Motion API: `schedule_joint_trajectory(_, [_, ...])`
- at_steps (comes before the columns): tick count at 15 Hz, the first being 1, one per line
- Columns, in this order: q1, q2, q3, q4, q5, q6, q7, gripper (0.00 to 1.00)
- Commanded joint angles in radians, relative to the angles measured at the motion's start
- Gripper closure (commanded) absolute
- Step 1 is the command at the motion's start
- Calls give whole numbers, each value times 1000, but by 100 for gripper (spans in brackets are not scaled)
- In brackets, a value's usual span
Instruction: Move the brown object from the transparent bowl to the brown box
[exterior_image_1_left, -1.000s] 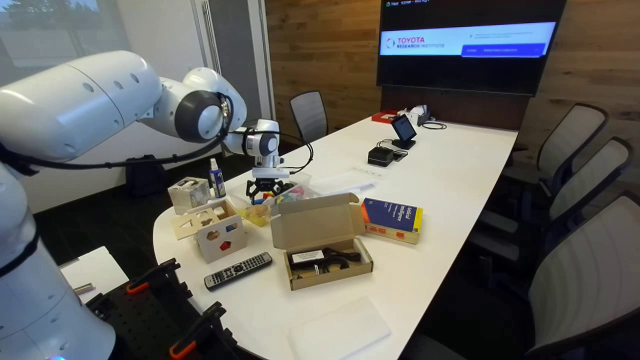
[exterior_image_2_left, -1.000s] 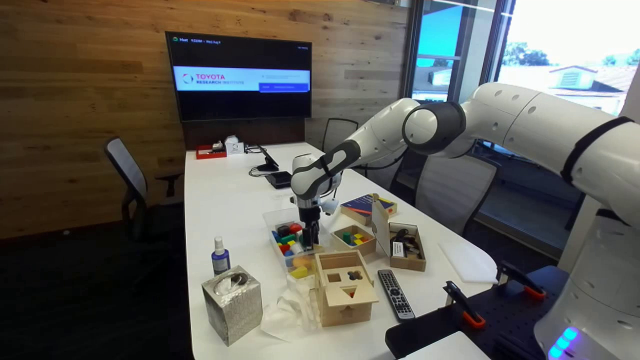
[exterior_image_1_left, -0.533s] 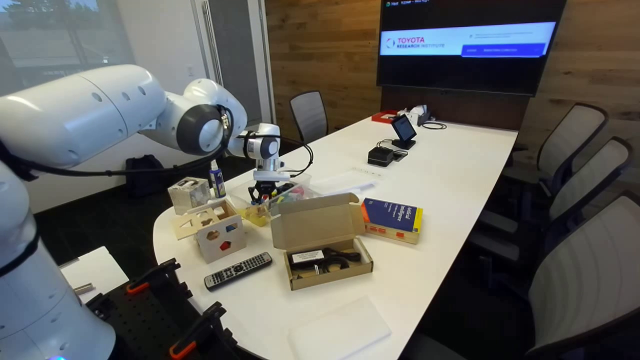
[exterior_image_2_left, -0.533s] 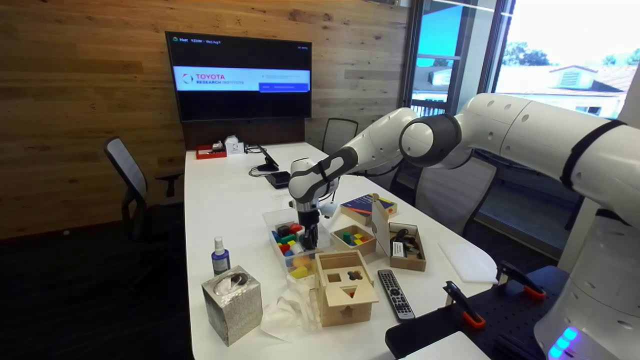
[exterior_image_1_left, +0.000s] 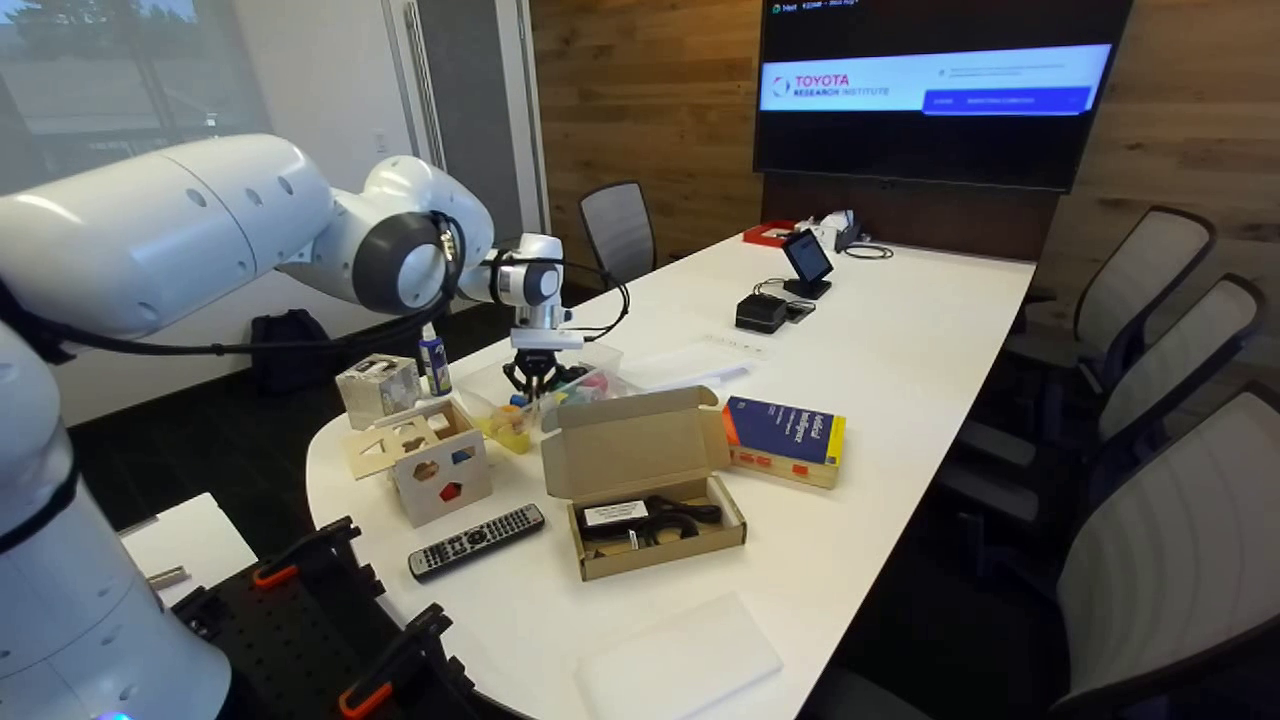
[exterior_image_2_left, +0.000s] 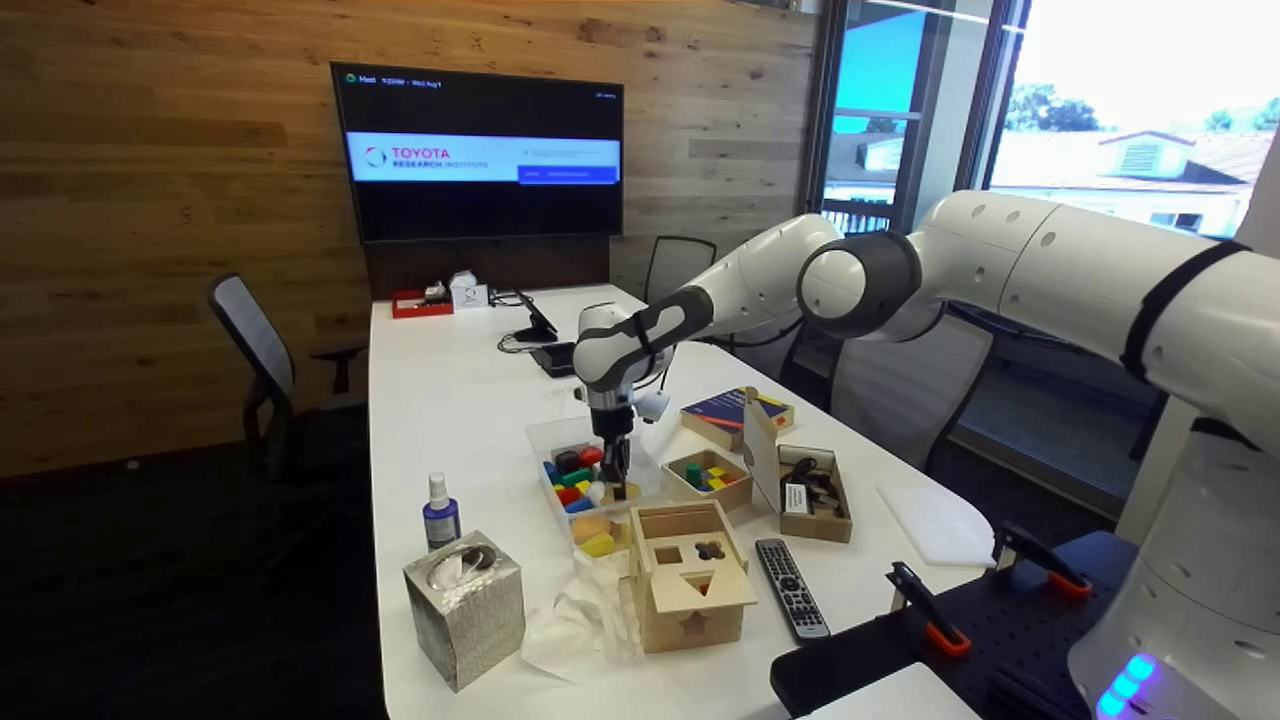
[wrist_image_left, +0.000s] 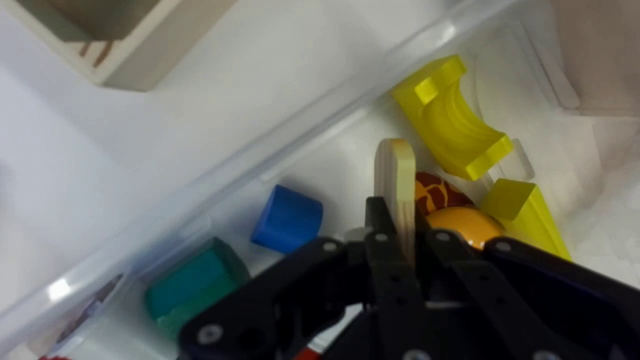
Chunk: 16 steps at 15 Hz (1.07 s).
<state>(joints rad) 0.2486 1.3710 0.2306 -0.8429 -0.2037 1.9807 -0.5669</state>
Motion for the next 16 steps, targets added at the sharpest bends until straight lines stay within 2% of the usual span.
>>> schedule_joint_trajectory(1, [-7, -56, 8, -16, 4, -18, -6, 98])
schedule_joint_trajectory(5, [-26, -162, -3, -99, -9, 55, 25, 98])
schedule_joint_trajectory(7, [-28, -255, -11, -177, -23, 100, 50, 98])
schedule_joint_trajectory(11, [-5, -409, -89, -316, -64, 139, 294, 98])
schedule_joint_trajectory(16, [10, -434, -190, -393, -112, 115, 522, 98])
